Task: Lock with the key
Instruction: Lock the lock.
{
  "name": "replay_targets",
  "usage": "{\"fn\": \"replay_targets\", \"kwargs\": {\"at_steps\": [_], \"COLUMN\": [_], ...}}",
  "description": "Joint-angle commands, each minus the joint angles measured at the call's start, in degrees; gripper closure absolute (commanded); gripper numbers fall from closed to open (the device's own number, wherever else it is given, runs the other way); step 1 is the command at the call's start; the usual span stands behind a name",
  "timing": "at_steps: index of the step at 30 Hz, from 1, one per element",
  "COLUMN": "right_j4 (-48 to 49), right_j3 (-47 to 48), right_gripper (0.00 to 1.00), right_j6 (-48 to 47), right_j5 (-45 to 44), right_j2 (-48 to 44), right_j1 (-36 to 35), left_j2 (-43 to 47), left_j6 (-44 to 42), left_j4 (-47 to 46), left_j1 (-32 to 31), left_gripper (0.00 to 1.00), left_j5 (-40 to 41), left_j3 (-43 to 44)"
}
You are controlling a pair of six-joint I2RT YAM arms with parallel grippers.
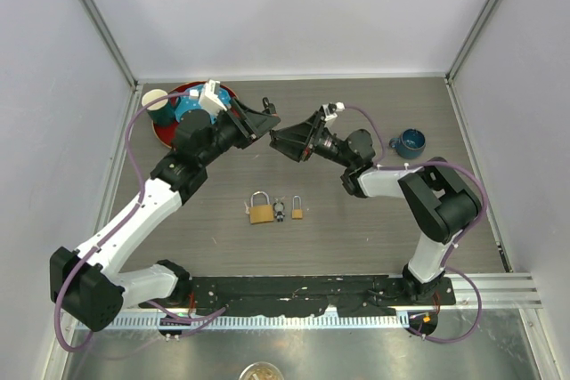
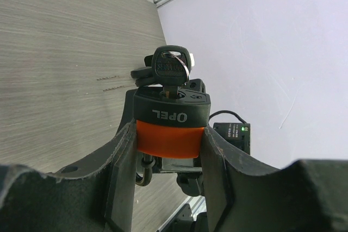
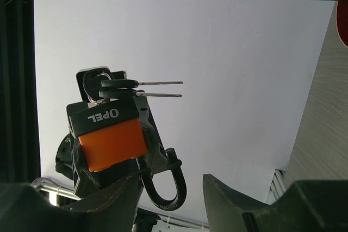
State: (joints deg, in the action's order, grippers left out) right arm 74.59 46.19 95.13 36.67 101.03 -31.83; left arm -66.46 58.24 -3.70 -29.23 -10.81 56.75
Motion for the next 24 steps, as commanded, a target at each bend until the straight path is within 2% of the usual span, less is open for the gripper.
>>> {"fn": "replay_targets", "kwargs": {"at_steps": [1,7,10,14,21,23,24], "right_j4": [21.0,21.0,21.0,21.0,21.0,21.0,21.0], "right_j3": [1.8,0.2,-0.2,-0.5,-0.1,-0.1,0.0], "right_gripper": [0.45,0.48,0.54,0.70,0.88,0.99,0.98], "right_j6": [0.2,-0.8,-1.0,-1.2,-1.0,-0.9,-1.0], "right_j5": [-2.3,-4.4,-4.9,-5.4,-5.1,-5.1,-5.2], "right_j2": [-0.8,-3.5,-4.4,-5.7,-5.7,-5.9,-6.2], "right_j1": [-0.9,-0.9,-0.9,-0.9,-0.9,-0.8,-0.8], "left_j2": [1.2,1.5,1.9,2.2,2.2,2.1,2.1], "left_j6": [0.7,0.8,0.8,0.7,1.1,1.0,1.0], "left_j4": [-6.7,-6.8,-6.6,-6.5,-6.5,-6.3,-6.2], "left_j1": [0.2,0.2,0.2,0.2,0.3,0.3,0.2], "left_gripper": [1.00,1.00,1.00,1.00,1.00,1.00,1.00], "left_j5": [-1.3,-1.3,-1.2,-1.0,-1.6,-1.6,-1.5], "left_j3": [0.1,0.0,-0.1,-0.2,-0.5,-0.6,-0.6]}}
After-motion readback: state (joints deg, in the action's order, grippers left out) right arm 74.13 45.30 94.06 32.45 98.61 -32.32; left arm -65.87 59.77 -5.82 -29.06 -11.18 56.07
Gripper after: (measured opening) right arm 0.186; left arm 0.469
